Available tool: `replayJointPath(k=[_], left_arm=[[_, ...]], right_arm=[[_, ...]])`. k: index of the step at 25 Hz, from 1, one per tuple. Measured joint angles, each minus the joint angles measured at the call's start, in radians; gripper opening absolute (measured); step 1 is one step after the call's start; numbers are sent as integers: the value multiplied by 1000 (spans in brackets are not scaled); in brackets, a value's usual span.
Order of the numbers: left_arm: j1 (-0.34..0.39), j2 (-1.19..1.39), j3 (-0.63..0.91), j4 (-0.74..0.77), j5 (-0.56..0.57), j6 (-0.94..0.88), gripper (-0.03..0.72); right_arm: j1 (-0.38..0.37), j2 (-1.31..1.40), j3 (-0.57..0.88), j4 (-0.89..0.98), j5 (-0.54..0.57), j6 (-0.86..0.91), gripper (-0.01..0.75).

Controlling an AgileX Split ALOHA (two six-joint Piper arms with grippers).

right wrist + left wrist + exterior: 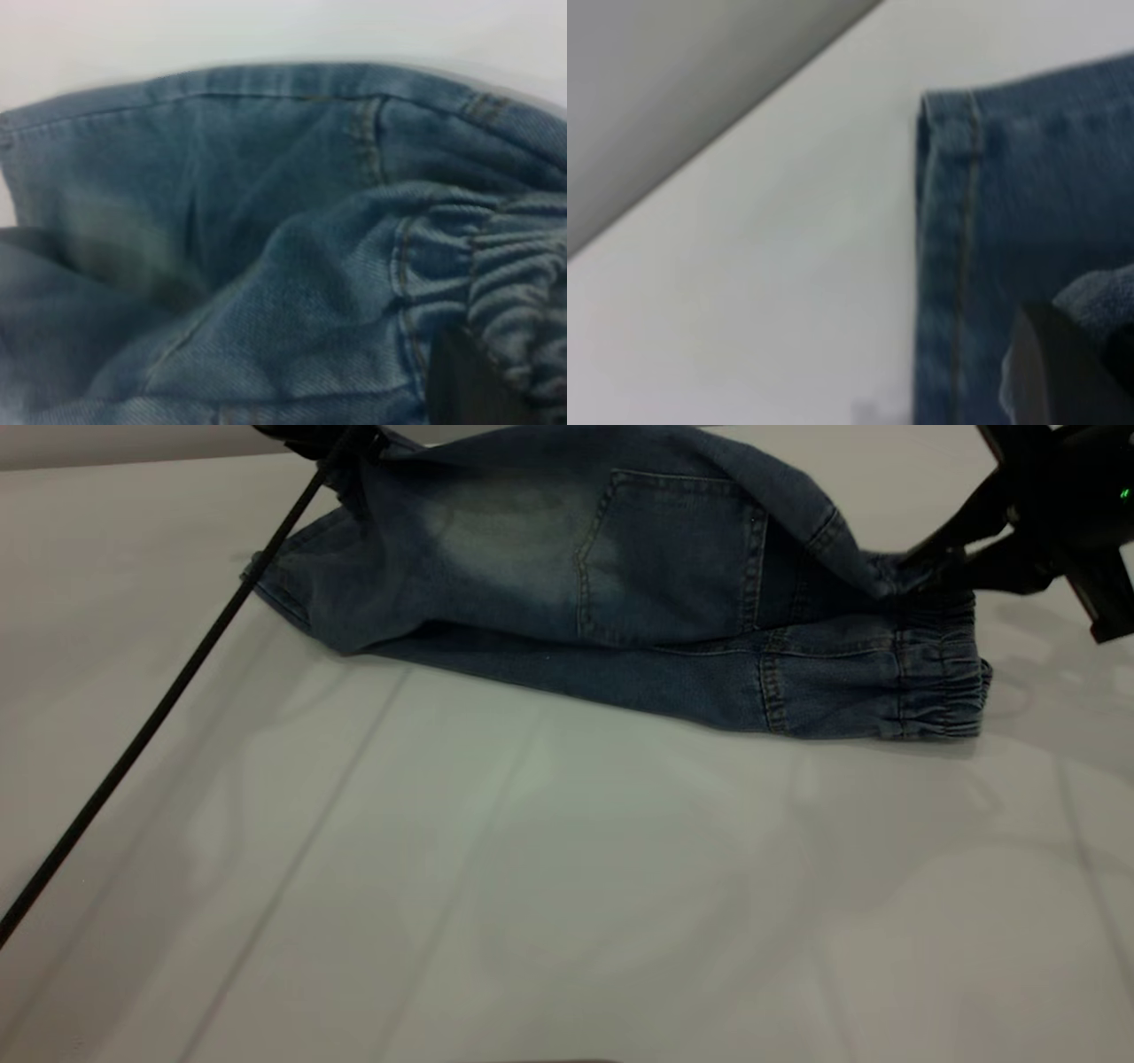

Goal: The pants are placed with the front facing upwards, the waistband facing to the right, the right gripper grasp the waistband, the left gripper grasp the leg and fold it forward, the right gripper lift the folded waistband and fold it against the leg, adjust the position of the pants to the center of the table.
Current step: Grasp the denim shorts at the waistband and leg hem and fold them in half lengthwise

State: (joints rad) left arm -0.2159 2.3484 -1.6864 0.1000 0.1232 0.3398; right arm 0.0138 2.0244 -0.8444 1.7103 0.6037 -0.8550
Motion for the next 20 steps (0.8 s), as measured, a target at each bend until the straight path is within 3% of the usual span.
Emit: replayJointPath(k=[5,11,20], left_arm=[[0,47,-106,2,0,7,34],[8,47,-125,41,-1,21,44],[19,66,-127,47,23,44,140]], right_arm=[[0,13,0,1,4,0,94],[0,15,0,4,6,-13,94],[0,18,0,75,36,17,101]])
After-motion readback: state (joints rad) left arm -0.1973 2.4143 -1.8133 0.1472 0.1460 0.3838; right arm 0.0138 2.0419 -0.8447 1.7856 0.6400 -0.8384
